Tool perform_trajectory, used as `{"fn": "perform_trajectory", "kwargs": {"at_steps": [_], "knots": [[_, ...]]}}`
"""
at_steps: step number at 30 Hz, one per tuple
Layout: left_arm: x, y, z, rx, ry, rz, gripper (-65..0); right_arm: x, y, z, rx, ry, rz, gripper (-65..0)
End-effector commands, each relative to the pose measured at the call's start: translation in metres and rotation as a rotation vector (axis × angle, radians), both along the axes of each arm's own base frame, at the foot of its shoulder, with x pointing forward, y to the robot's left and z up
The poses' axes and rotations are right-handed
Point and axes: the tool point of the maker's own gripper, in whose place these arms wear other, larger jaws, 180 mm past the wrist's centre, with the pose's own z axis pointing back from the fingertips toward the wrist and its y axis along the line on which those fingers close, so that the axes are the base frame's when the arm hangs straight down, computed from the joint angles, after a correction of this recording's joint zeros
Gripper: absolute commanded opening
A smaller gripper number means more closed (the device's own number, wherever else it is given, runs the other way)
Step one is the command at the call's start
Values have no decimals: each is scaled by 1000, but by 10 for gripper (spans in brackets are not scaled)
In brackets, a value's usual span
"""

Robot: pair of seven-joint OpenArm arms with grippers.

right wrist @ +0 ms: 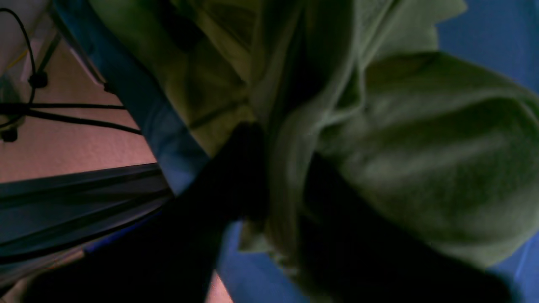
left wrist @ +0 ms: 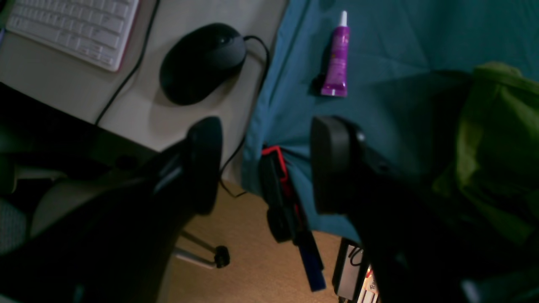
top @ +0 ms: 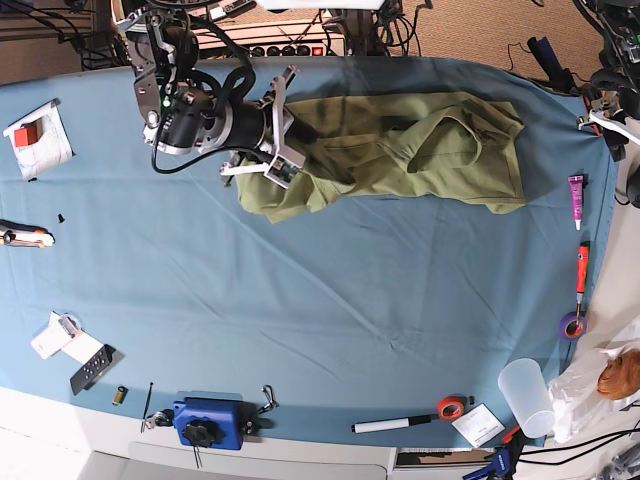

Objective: Layout the t-shirt on the table in an organized manner, then fold the t-shirt properly
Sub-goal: 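Lift the strip end with the right gripper and fold it toward the left gripper, then release the right gripper and grasp the other strip end with the left gripper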

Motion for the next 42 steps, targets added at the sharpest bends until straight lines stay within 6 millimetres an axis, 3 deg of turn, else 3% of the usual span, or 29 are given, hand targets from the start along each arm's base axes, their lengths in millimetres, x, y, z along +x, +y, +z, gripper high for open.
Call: {"fn": "perform_trajectory", "kwargs": {"at_steps": [1, 7, 11, 16, 21, 24, 26, 29, 33, 38, 42], "knots": [[4, 3, 10, 29, -31, -8, -315, 5, 7, 12, 54, -34, 8, -452], [4, 3, 10, 29, -31, -8, -315, -11, 42, 47, 313, 19, 101, -441], [4, 3, 10, 29, -30, -8, -315, -3, 47, 54, 327, 1, 105, -441], [11, -9, 11, -40, -72, -41, -315, 38, 15, 67, 306, -108, -47, -460], [22, -21, 20, -97, -165, -73, -315, 69, -47, 75, 277, -167, -283, -628], [27, -21, 24, -91, -204, -62, -315, 71, -76, 64, 246, -147, -388, -636], [31, -25, 26, -117, -230, -62, -315, 67, -84, 48, 241, -92, -422, -636], [40, -42, 27, -177, -257, -120, -315, 59, -85, 16, 247, 21, -445, -636], [49, -80, 15, -223, -211, -268, -315, 53, -78, -14, 286, 112, -447, -636], [57, -118, 4, -282, -175, -372, -315, 50, -74, -21, 283, 138, -437, -636], [53, -121, -13, -233, -87, -371, -315, 52, -75, -20, 276, 135, -434, -636]]}}
